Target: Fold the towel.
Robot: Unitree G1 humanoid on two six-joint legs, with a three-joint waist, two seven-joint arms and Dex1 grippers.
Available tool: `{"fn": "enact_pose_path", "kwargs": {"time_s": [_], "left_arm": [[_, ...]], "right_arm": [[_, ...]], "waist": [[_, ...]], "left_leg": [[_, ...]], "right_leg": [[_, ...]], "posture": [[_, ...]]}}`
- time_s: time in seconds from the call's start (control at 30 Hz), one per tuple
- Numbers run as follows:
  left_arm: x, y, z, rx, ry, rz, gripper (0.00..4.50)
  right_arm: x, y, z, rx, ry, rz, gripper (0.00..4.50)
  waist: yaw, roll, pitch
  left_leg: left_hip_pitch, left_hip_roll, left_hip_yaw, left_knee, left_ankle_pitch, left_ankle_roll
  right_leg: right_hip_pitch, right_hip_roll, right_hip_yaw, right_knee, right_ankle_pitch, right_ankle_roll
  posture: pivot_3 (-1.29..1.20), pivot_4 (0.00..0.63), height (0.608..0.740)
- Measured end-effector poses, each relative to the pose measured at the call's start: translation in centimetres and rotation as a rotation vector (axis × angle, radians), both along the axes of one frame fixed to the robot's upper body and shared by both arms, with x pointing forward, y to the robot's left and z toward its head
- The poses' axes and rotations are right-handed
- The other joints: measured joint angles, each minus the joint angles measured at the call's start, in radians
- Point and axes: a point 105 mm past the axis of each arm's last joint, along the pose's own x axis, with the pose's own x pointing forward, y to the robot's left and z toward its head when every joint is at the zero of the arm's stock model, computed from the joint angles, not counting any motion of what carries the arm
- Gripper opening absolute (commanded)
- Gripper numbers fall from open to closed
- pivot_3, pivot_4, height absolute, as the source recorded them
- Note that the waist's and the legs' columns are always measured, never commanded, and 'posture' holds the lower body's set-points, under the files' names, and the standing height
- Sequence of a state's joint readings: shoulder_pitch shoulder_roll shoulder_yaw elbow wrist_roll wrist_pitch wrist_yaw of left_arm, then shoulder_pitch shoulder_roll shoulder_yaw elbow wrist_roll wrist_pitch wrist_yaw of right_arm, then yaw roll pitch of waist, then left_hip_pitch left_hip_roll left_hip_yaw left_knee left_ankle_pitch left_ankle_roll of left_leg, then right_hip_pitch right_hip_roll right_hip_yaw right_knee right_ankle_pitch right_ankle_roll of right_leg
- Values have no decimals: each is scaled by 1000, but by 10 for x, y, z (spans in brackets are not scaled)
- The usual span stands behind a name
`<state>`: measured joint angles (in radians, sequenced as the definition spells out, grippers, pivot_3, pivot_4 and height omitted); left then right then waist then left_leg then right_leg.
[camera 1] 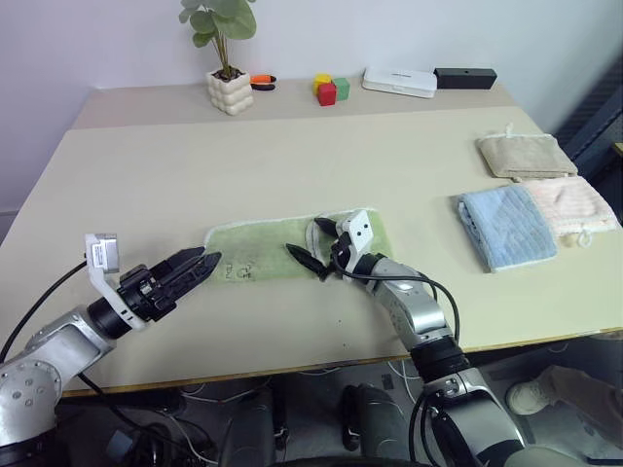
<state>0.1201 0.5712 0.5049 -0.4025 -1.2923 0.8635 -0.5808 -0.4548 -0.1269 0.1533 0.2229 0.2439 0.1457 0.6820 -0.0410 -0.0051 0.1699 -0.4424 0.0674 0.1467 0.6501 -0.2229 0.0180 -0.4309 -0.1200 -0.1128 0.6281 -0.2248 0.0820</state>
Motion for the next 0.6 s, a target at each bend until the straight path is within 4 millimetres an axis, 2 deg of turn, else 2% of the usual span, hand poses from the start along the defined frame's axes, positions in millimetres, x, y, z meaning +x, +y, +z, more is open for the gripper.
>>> {"fn": "enact_pose_path", "kwargs": {"time_s": [0.2, 0.33, 0.4, 0.47, 0.53, 0.6], "left_arm": [[-11, 0, -18, -69, 105, 70, 4500], [-14, 6, -28, -108, 194, 137, 4500], [-18, 7, -41, -83, 257, 163, 4500], [-22, 5, -52, -73, 313, 172, 4500], [-21, 4, -54, -85, 330, 193, 4500], [-16, 6, -57, -102, 343, 242, 4500]], "right_arm": [[-10, -22, 52, -3, -69, 72, 4444], [-33, -43, 75, -144, -136, 186, 4444], [-47, -58, 73, -246, -150, 238, 4444], [-59, -72, 60, -328, -121, 282, 4444], [-66, -82, 50, -372, -92, 306, 4444], [-69, -90, 50, -398, -102, 305, 4444]], "waist": [[5, 0, 0], [19, 0, 1], [29, 0, 0], [33, 0, 0], [33, 0, 0], [32, 0, 1]], "left_leg": [[0, 0, -2, 0, -2, -3], [-1, 0, -2, -1, -2, -2], [0, 0, -3, -1, -3, -2], [-1, 0, -4, -1, -3, -2], [-1, 0, -4, -1, -3, -2], [0, 0, -4, -1, -3, -2]], "right_leg": [[0, 0, -1, 0, -2, -4], [-1, -1, -1, -3, -3, -5], [-3, -1, -3, -7, -4, -7], [-1, 0, -4, -10, -4, -7], [-1, -1, -4, -11, -3, -8], [-1, -1, -4, -11, -3, -8]], "posture": [[0, 150, 740], [0, 150, 740], [0, 150, 740], [0, 150, 740], [0, 150, 740], [0, 150, 740]]}}
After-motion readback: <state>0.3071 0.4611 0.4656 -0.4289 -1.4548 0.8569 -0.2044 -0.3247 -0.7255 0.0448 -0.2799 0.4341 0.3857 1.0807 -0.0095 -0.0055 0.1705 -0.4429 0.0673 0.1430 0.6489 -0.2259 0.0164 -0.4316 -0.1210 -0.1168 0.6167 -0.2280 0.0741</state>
